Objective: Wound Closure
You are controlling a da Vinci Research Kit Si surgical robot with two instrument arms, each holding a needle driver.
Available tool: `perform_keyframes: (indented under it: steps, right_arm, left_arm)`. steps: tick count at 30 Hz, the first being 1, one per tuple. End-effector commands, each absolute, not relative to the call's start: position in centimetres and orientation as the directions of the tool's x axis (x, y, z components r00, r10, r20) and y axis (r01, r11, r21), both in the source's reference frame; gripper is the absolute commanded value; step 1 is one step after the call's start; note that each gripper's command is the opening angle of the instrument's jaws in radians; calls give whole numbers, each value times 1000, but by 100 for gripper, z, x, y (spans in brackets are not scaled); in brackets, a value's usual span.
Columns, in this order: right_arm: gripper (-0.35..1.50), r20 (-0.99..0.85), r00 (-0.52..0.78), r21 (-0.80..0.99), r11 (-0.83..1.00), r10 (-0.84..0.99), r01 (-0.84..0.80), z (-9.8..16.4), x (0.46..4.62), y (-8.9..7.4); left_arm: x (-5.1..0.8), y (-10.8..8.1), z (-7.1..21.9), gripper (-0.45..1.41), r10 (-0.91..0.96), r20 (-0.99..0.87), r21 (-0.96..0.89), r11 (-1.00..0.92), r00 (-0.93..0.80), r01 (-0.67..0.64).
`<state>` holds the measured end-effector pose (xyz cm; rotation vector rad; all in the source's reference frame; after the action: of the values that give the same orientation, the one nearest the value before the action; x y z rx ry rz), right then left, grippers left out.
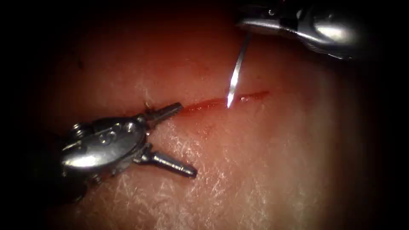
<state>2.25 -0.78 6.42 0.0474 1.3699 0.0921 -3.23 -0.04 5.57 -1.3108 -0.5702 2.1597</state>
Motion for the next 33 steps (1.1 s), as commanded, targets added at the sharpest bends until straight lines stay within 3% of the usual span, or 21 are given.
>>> perform_keyframes:
  steps: [1,16,33]
  right_arm:
    - [-35,-981,183,68,997,71,-23,650,238,-75]
    - [-35,-964,137,-222,973,-229,64,668,281,-100]
    - [-35,-945,123,-297,952,-304,75,673,293,-112]
  left_arm:
    - [-332,-9,567,84,643,-664,-603,-762,-382,-234]
    - [-342,-19,601,73,625,-676,-583,-778,-391,-235]
    - [-346,-27,613,67,611,-684,-582,-786,-399,-206]
